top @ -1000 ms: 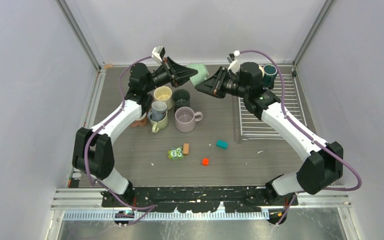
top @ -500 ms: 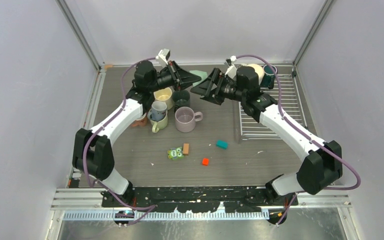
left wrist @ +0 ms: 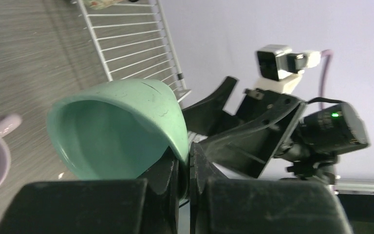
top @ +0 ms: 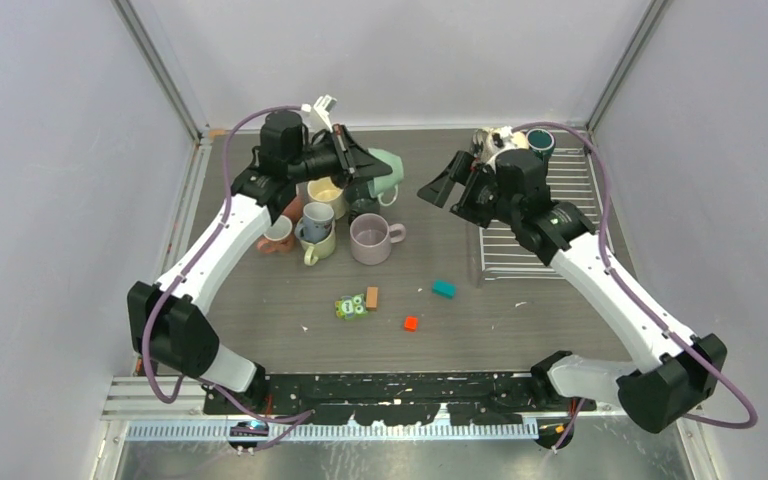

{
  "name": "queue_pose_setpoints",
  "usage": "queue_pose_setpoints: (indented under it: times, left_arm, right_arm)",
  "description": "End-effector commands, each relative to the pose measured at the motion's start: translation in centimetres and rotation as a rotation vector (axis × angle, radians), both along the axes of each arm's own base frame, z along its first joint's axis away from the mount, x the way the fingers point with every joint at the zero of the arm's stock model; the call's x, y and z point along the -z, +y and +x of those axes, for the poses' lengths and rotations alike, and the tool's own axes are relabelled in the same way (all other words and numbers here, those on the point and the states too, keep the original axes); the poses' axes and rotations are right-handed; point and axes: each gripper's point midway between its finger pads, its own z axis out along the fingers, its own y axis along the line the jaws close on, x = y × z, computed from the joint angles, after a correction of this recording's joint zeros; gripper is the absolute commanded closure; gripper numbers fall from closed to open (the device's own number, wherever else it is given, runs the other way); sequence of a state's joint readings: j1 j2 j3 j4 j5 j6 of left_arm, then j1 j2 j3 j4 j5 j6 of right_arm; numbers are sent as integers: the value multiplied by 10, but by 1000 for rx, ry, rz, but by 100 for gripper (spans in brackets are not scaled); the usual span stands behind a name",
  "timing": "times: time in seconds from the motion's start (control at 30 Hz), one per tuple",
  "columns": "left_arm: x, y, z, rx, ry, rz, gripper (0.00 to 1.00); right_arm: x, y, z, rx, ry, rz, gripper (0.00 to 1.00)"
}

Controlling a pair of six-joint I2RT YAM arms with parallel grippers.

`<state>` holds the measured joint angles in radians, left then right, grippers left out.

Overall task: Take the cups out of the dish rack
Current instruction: Place the cup at the center of the board.

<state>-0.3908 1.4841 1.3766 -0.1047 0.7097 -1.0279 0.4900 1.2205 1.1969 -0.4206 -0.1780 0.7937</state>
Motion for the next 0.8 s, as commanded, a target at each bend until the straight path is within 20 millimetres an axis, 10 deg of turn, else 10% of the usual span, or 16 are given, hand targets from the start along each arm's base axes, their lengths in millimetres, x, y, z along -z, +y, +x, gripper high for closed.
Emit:
queue_pose_setpoints:
  times: [0.0, 0.37, 0.77]
  left_arm:
    - [-1, 11, -18, 12, -75, 145, 100]
    - [65, 8, -31, 45, -115, 672, 100]
    - [150, 8, -13, 128, -58, 1063, 100]
  right_arm:
    - [8, -52, 0, 196, -6, -195, 0]
    - [38, -101, 16, 291, 120, -192, 0]
    - [44, -112, 12, 304, 129, -181, 0]
